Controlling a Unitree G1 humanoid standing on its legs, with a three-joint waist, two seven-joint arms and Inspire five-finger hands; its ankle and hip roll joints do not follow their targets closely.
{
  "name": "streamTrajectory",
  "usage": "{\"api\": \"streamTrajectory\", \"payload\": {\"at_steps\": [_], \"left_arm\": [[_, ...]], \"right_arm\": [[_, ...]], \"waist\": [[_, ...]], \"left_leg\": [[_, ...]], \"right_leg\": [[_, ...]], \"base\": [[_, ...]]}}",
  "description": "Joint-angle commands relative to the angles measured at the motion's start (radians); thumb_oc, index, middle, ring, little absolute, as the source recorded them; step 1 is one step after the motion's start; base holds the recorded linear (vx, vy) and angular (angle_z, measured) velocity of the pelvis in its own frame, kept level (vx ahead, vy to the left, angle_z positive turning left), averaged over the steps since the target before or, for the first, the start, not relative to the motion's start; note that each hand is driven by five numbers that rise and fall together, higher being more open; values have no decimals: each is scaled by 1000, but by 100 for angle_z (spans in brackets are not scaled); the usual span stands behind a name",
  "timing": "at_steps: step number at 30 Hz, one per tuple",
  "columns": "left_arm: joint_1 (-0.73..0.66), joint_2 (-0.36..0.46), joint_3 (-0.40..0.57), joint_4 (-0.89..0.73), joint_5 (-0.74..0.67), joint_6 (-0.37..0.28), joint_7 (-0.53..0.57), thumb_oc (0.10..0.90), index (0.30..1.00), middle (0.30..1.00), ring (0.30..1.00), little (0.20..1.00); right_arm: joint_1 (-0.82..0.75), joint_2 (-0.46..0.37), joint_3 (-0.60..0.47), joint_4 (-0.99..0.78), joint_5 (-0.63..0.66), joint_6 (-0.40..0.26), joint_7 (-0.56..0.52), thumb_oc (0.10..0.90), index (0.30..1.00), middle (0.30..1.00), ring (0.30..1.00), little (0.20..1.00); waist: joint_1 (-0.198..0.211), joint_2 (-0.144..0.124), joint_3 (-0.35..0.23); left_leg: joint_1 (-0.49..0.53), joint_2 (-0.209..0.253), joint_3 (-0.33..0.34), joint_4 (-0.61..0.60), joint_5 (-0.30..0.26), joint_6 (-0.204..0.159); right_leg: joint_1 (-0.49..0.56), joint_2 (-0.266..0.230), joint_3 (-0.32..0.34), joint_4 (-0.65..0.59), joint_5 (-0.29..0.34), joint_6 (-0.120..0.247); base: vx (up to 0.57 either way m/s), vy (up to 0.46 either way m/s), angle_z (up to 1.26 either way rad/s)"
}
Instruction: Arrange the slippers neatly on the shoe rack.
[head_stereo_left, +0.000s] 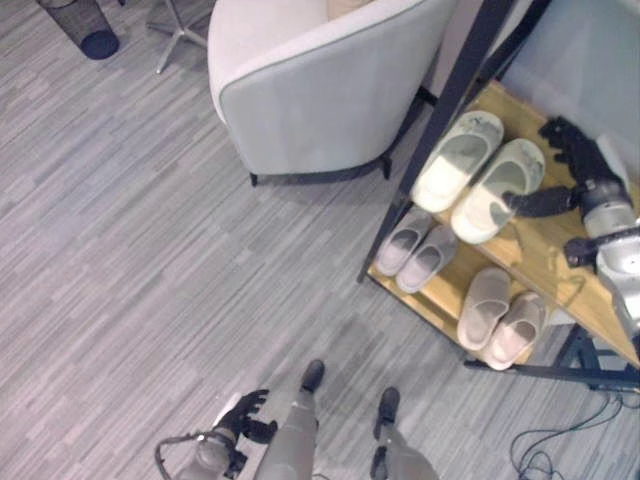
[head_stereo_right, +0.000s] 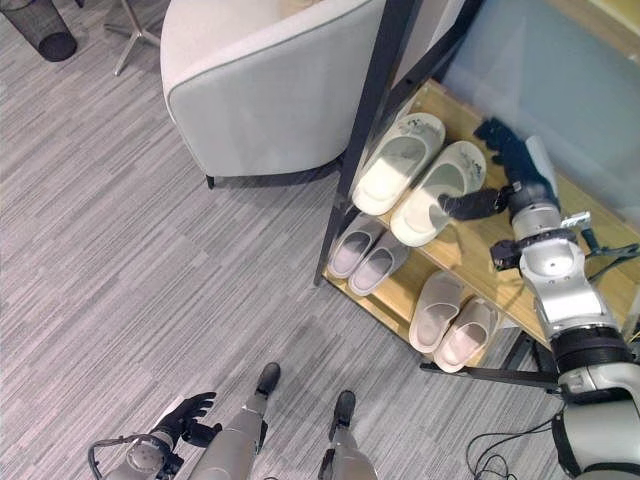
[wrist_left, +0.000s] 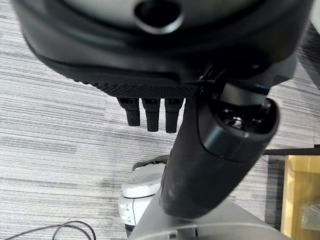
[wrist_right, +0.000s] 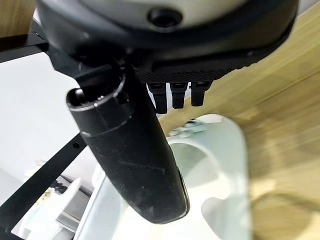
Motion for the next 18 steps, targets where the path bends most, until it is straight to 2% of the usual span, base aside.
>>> {"api": "streamTrajectory", "payload": {"at_steps": [1,5,8,10,18], "left_arm": [[68,-26,-49,50,51,-16,-45,800,900,900,900,900],[66,-32,-44,60,55,-9,-52,800,900,900,900,900],[70,-44,-44,84,71,-7,-60,800,900,900,900,900],[70,-59,-34,99,86,-2,-59,800,900,900,900,900],[72,-80,-11,108,95,5,-48,800,900,900,900,900]], "right_arm": [[-44,-36,-61,-1,65,-90,-15,800,900,900,900,900],[-4,-24,-104,-44,76,-100,-24,800,900,900,900,900],[59,13,-180,-114,87,-120,-40,800,900,900,900,900],[127,73,-263,-150,93,-140,-67,800,900,900,900,900],[276,177,-377,-219,54,-149,-103,800,900,900,900,900]], "waist": [[-9,-13,-94],[-18,-19,-108],[-25,-22,-120],[-32,-22,-132],[-42,-22,-160]], "left_leg": [[130,37,-12,-119,-100,3],[144,40,-10,-123,-103,4],[162,45,-6,-129,-107,6],[178,46,-4,-133,-111,8],[221,47,-3,-137,-125,13]], "right_leg": [[79,-44,-29,2,-67,71],[88,-42,-26,2,-66,72],[98,-41,-20,2,-69,72],[110,-40,-22,5,-70,71],[145,-40,-20,9,-76,71]], "base": [[0,0,0],[10,8,0],[26,25,1],[38,26,-9],[20,25,1]]}}
